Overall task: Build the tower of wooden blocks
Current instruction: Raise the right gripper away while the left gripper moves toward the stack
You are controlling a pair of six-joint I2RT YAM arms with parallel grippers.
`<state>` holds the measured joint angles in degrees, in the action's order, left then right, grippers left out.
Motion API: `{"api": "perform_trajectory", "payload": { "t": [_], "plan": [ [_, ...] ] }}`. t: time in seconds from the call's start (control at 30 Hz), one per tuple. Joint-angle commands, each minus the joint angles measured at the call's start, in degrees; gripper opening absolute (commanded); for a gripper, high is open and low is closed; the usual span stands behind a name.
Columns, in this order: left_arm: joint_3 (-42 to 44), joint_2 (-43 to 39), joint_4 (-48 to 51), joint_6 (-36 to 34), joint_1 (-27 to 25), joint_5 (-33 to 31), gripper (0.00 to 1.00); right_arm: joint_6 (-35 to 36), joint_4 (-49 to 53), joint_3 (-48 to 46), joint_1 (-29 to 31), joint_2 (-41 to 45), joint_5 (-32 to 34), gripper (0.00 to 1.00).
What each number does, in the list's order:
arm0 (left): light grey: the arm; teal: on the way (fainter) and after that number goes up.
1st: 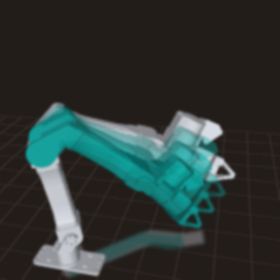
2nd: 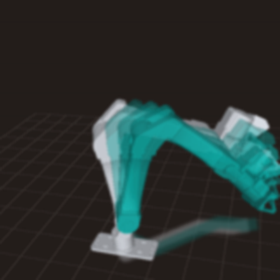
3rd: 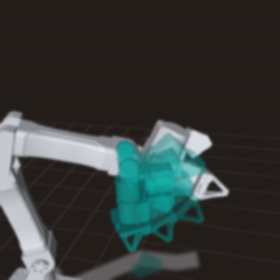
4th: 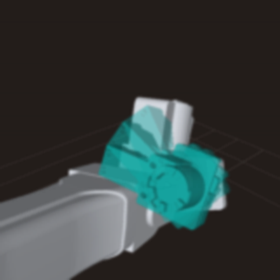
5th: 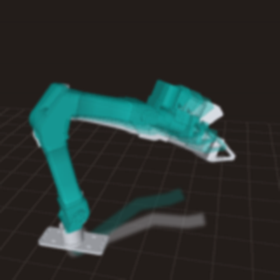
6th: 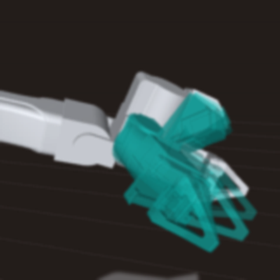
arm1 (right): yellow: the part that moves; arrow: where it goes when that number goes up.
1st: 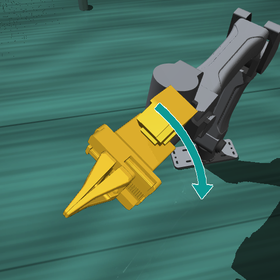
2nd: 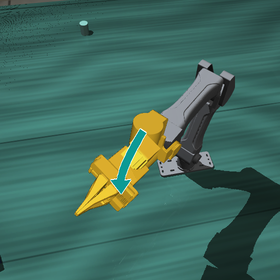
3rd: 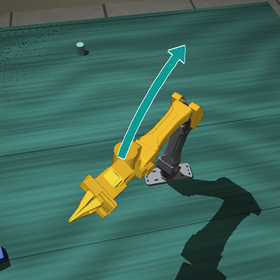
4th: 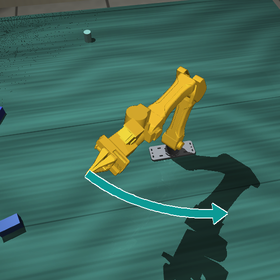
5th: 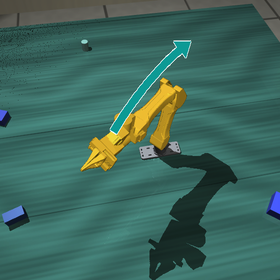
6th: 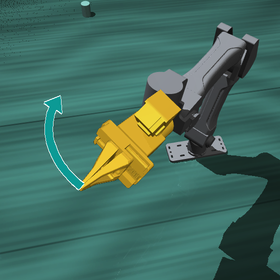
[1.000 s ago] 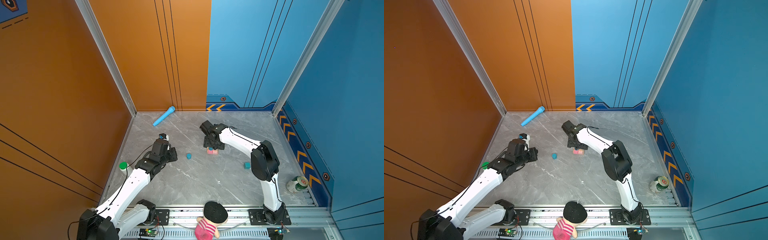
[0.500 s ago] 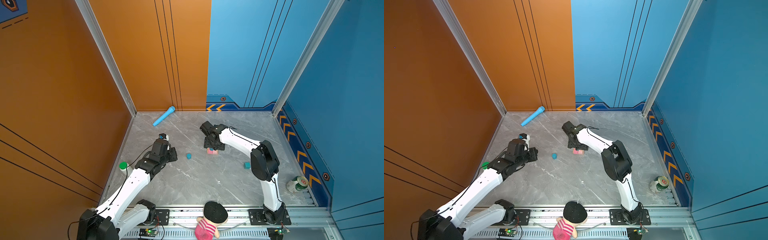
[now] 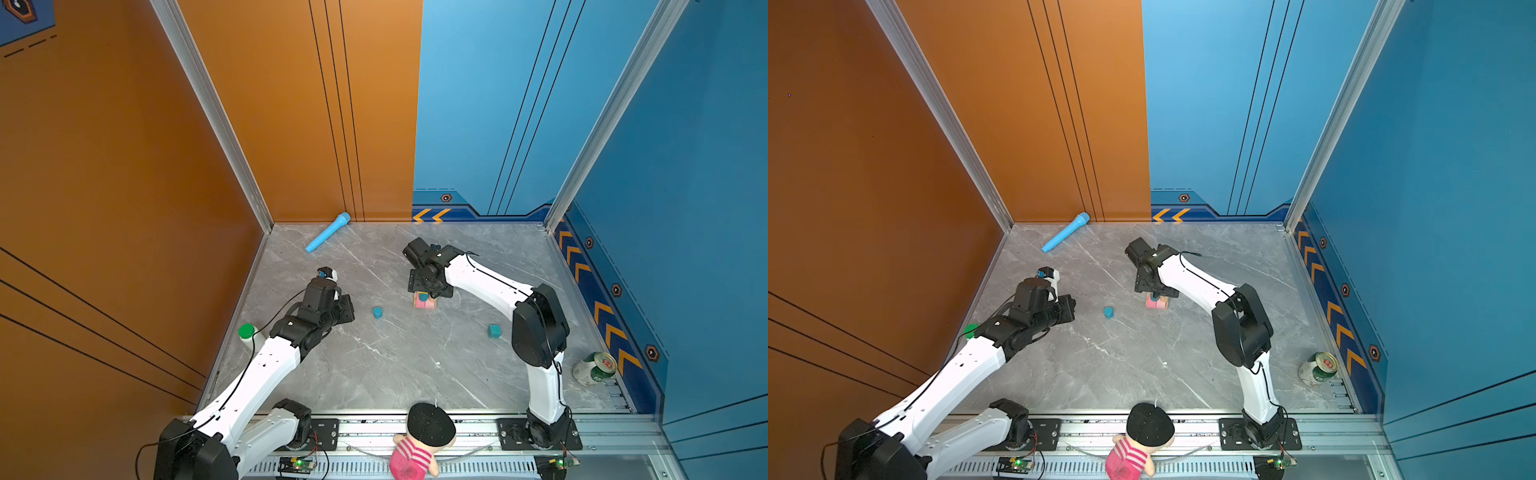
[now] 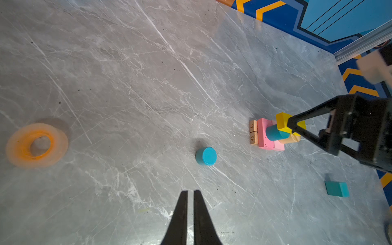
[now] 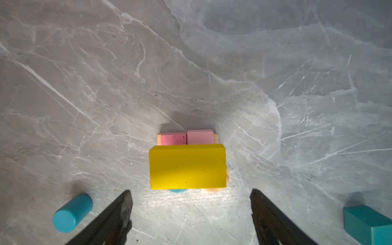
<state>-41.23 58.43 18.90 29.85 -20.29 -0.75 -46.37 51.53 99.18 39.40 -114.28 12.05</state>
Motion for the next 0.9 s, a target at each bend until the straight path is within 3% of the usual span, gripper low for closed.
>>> {"api": "perform_trajectory", "payload": {
  "t": [0.0,0.13,0.23,0.4,0.6,0.87],
  "plan": [
    [-0.4,-0.4,1.4,0.3,0.4,1.4,0.11,1.1,-1.3,-1.8,0.3,4.9,-0.2,0.89],
    [-2.0,1.0,1.4,0.8,-0.1,1.9,0.11,1.5,-4.0,-6.6,0.1,10.9,-1.2,0.87],
    [-4.3,3.5,1.4,1.0,-1.1,2.2,0.11,1.7,-8.1,-12.6,-1.8,16.6,-3.6,0.77],
    [-10.8,10.7,1.4,1.0,-3.7,2.2,0.11,2.0,-15.8,-23.3,-6.7,24.1,-9.9,0.50],
    [-22.7,22.2,2.4,-0.8,-6.4,3.3,0.09,1.6,-23.7,-33.5,-12.7,26.8,-17.7,0.00],
    [-32.4,32.8,4.0,-2.5,-6.8,4.7,0.07,0.5,-33.3,-39.5,-16.0,23.4,-24.4,0.00]
  ]
}}
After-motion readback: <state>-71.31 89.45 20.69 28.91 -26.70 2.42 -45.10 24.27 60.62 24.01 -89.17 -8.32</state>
